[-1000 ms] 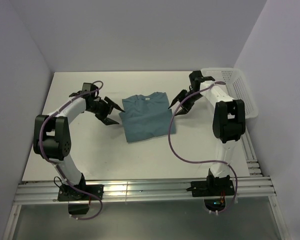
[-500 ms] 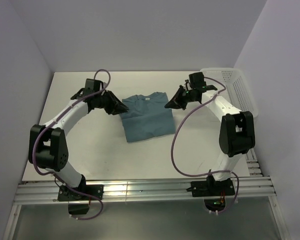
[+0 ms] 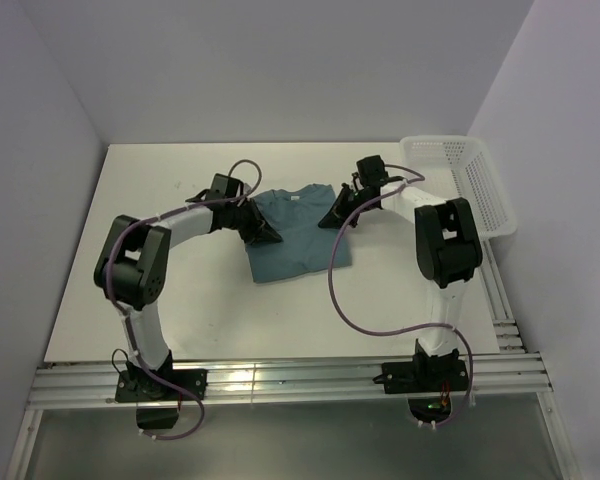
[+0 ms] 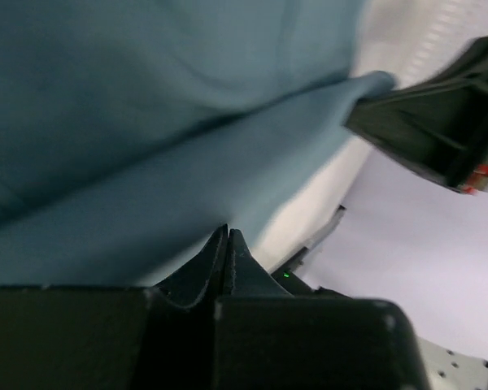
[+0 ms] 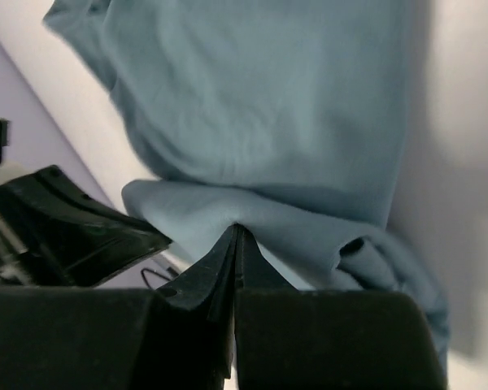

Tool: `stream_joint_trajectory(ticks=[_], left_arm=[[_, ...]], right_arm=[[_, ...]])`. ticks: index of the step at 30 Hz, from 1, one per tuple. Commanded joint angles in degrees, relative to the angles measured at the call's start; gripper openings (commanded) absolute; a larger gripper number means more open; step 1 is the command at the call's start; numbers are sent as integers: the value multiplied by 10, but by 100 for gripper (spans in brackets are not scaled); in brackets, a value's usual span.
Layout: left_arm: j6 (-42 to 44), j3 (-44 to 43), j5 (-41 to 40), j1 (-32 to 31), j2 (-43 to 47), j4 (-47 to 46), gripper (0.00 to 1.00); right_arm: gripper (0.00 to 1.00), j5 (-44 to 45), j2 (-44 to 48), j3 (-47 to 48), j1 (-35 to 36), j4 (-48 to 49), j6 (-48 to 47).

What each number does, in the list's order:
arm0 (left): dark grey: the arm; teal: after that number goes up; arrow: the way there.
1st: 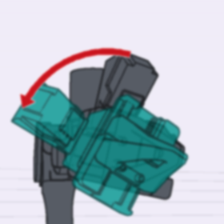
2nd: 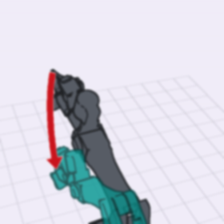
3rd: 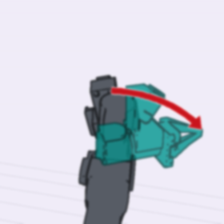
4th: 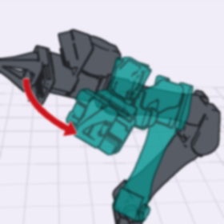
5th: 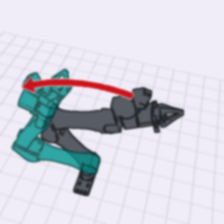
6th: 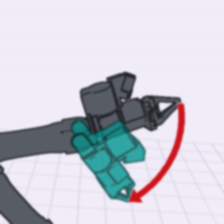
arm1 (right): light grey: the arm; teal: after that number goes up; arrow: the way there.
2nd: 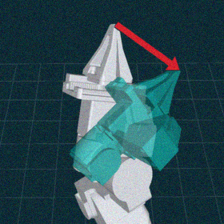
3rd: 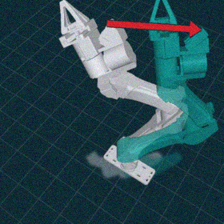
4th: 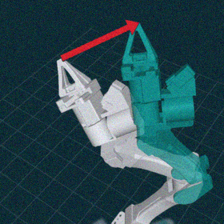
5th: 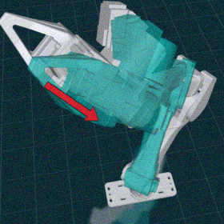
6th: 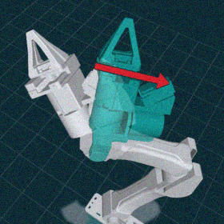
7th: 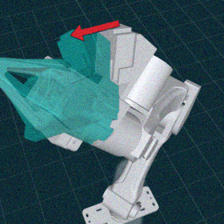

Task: Roll the t-shirts
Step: Roll the tshirt

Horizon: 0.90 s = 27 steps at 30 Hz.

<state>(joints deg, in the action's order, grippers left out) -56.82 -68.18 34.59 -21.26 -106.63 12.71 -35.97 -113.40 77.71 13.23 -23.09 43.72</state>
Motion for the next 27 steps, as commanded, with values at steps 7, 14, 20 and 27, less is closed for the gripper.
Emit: stream_joint_trajectory(ticks=[7, 14, 20, 27], left_arm=[[56, -68, -7, 42, -113, -13, 0], [101, -180, -23, 51, -98, 86, 3], [109, -130, -5, 51, -15, 94, 12], [133, -20, 45, 40, 8, 40, 14]], right_arm=[[0, 29, -81, 72, -12, 38, -8], [8, 4, -61, 96, -19, 38, -22], [17, -66, 17, 19, -21, 83, -9], [16, -133, 58, -92, 2, 134, -30]])
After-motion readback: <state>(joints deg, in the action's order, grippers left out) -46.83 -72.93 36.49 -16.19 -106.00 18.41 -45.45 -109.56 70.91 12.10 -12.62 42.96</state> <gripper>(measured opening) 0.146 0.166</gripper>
